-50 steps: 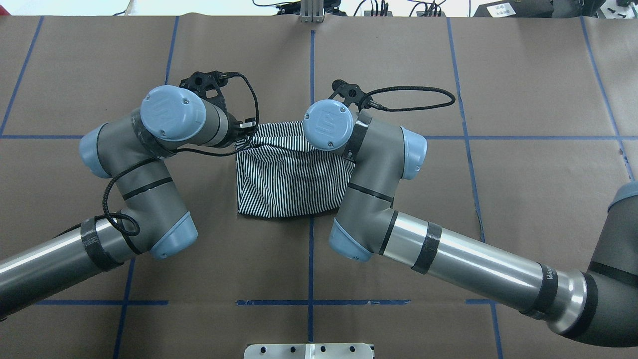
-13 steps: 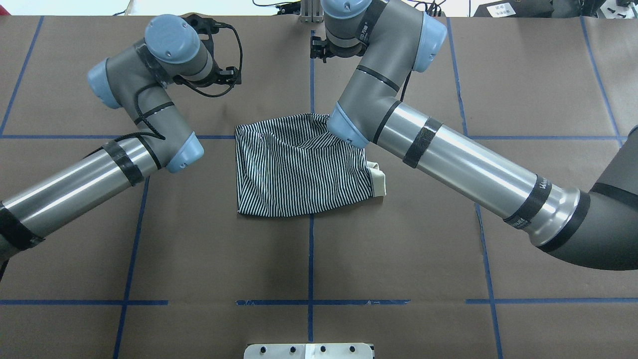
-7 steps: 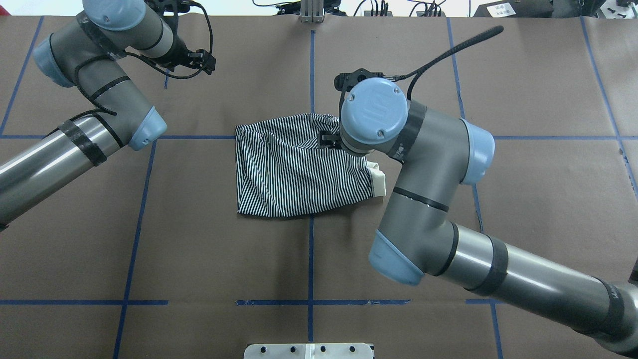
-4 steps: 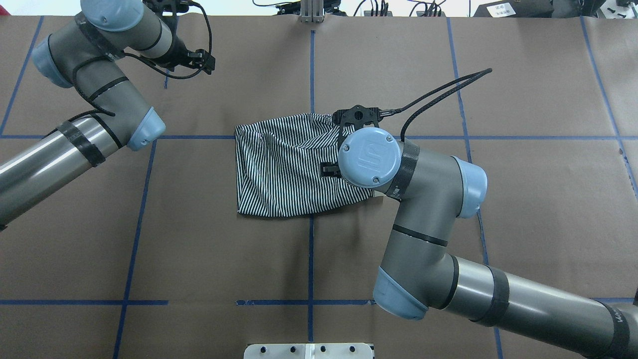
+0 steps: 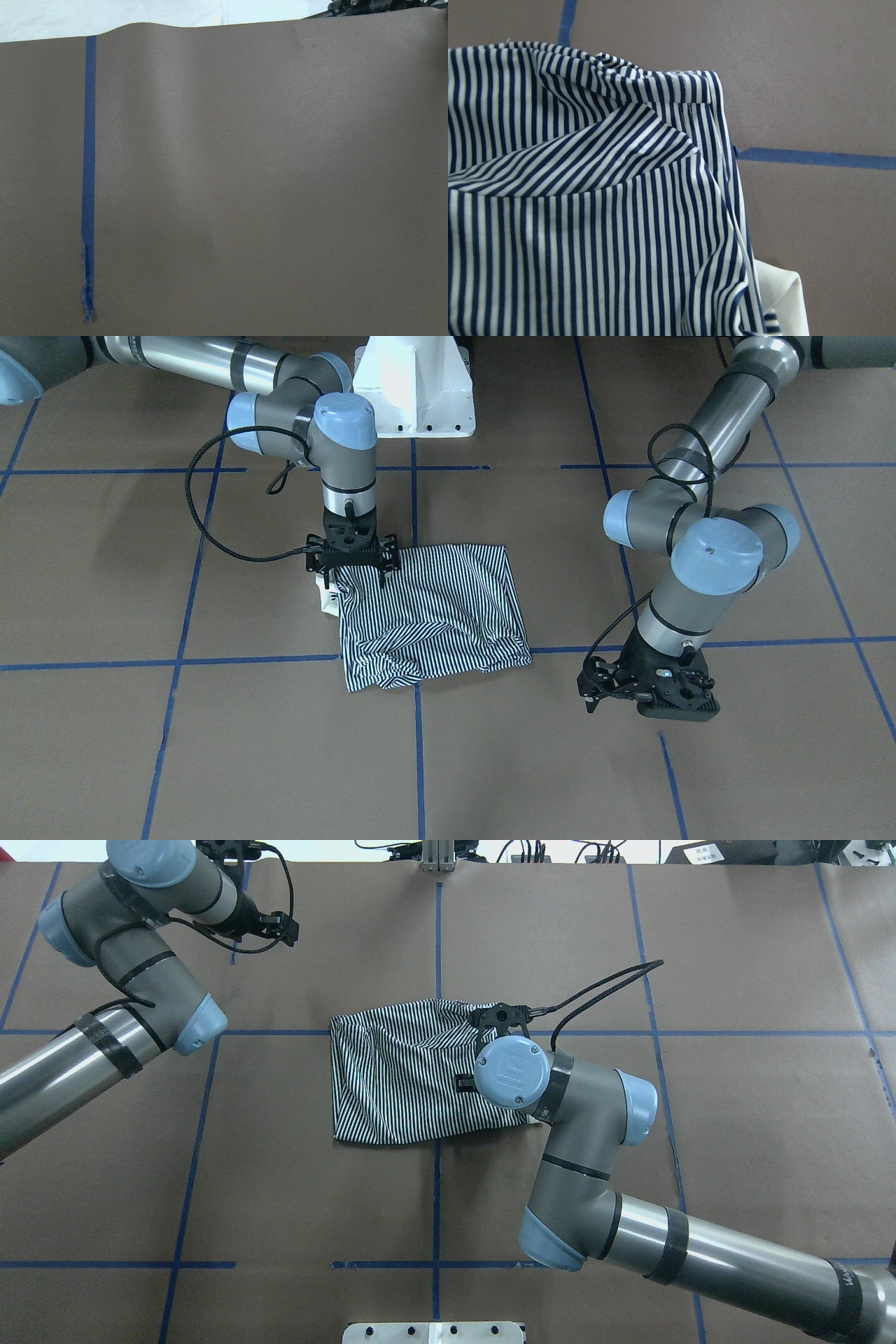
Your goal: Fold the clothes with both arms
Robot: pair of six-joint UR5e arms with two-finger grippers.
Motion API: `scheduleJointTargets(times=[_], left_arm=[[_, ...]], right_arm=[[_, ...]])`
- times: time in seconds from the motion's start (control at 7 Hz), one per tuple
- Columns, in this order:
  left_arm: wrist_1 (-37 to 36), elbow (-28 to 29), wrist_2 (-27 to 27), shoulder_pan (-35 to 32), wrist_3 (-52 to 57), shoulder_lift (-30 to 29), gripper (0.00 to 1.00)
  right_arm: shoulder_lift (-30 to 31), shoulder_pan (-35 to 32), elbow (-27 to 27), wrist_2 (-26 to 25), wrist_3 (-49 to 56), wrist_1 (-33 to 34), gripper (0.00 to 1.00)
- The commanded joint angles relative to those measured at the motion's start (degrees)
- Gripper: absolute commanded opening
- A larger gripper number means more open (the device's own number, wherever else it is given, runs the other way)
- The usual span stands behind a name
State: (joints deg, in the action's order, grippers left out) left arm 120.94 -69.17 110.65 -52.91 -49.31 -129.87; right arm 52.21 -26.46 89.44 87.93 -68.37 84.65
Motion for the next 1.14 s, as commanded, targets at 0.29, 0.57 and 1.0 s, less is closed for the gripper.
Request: scheduleJointTargets(times=[0.29,0.57,1.0], left_arm=[[0.0,-0.3,0.0,0.0,0.0,0.1,1.00],[-0.3,-1.4,0.0,0.1,0.0,0.1,1.00],[-1.2,-11.3,1.7,0.0,0.3,7.0,1.00]], right_arm=[[-0.8,0.1,-1.2,0.0,-0.1,-0.5,1.00],[-1.5,-1.7,0.6,1.4,0.9,0.4,1.00],[-1.5,-9.4,8.7,11.5,7.5,9.2,1.00]])
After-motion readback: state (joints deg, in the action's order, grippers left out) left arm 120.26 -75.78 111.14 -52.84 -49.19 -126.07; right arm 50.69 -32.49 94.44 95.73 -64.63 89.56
